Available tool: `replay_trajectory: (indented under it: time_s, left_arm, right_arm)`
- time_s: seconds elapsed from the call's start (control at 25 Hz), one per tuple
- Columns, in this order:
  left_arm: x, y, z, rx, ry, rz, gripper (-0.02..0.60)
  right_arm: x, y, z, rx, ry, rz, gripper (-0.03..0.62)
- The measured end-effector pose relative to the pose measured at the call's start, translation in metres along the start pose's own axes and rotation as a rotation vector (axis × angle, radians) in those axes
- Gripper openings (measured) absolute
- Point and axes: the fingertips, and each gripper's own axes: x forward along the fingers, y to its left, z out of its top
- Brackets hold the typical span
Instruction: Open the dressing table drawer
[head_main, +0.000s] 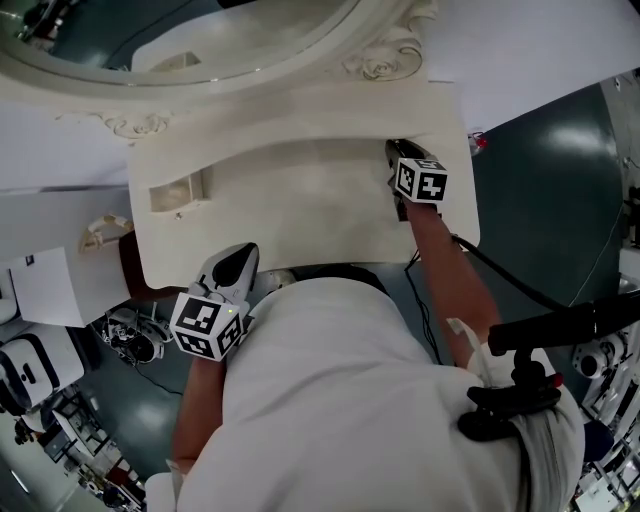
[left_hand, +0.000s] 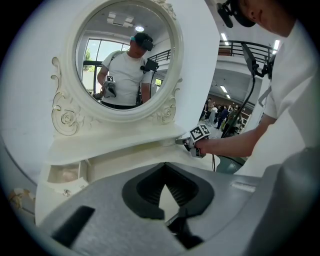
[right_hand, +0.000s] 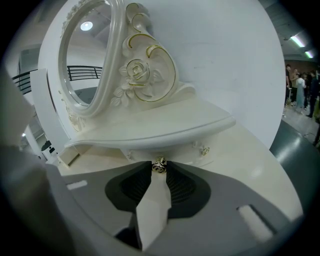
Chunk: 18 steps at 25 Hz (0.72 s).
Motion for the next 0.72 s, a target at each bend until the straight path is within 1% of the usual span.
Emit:
replay_trajectory:
  time_s: [0.28, 0.72]
  left_arm:
    - [0.001, 0.0, 0.0, 0.007, 0.003, -0.007, 0.003]
    - [0.005, -0.009, 0.0, 0.029, 0.011, -0.039, 0.003]
  right_arm:
    - [-0.006, 0.0, -0.006, -0.001, 0.01, -0.007, 0.095]
    - [-0.023, 0.004, -0.022, -0.009, 0.023, 0.0, 0.094]
